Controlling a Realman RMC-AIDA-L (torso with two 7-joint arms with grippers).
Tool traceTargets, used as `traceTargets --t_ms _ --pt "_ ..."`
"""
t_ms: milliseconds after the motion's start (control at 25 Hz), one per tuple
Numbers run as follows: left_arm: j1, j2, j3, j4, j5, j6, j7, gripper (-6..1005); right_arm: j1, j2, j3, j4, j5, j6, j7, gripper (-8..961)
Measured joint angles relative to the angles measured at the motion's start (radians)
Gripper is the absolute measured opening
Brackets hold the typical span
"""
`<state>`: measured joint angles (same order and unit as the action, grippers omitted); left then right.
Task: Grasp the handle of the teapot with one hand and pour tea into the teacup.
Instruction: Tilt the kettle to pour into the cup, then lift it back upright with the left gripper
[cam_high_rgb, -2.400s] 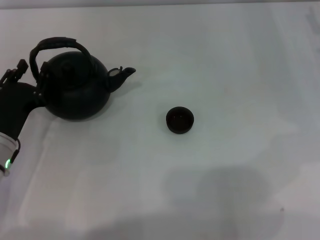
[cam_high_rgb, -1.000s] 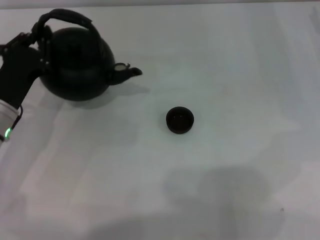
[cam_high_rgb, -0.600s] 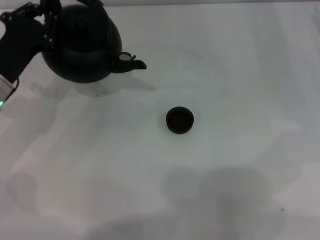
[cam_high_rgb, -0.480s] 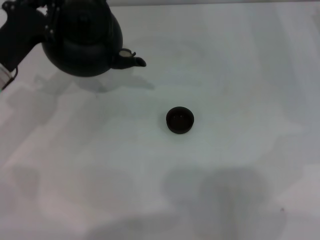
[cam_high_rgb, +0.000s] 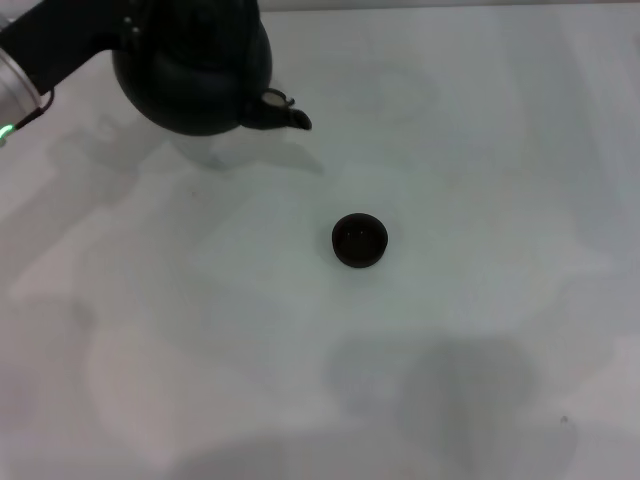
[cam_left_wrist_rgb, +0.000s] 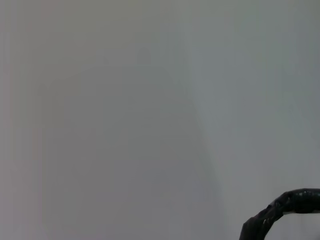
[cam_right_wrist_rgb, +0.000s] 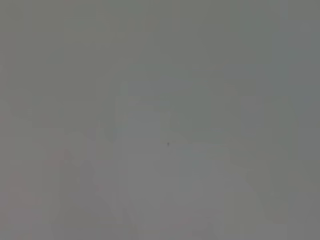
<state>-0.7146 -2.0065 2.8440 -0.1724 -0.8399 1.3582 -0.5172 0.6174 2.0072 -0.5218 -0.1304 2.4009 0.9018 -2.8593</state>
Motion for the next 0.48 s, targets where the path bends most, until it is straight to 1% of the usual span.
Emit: traceTargets --t_ms 200,320,480 --pt "-0.047 -0.002 0.000 -0.009 0.085 -0.031 -0.005 130 -0.002 -0.004 -0.007 0.000 -0.003 0.000 0.000 848" --pt "-0.081 0.001 0.000 -0.017 0.147 -0.047 -0.031 130 -0.004 -0.004 -0.007 0.000 -0.005 0.000 0.000 848" --pt "-0.114 0.000 0.000 -0.049 0.202 -0.056 -0.056 130 -0.008 -0.004 -0.007 0.000 -0.005 0.000 0.000 848"
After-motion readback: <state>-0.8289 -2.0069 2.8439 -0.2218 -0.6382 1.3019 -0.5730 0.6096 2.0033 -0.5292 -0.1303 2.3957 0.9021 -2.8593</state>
